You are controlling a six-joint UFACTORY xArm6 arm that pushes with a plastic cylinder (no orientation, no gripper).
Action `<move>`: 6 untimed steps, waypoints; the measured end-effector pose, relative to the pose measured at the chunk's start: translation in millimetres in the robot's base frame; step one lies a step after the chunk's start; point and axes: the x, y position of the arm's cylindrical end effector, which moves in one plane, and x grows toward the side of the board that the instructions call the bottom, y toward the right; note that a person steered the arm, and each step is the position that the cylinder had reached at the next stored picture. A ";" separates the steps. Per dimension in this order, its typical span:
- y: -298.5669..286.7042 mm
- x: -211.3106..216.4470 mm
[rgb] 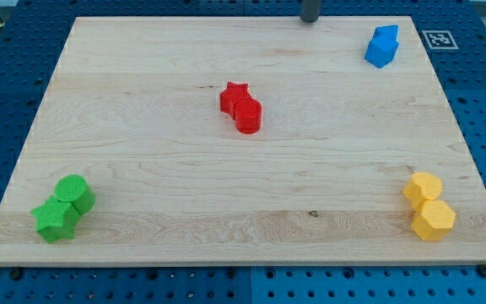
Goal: Slide blue triangle along with the blue cube down towards the bottom right
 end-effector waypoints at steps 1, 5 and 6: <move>13.9 0.3; 126.6 32.9; 116.7 63.6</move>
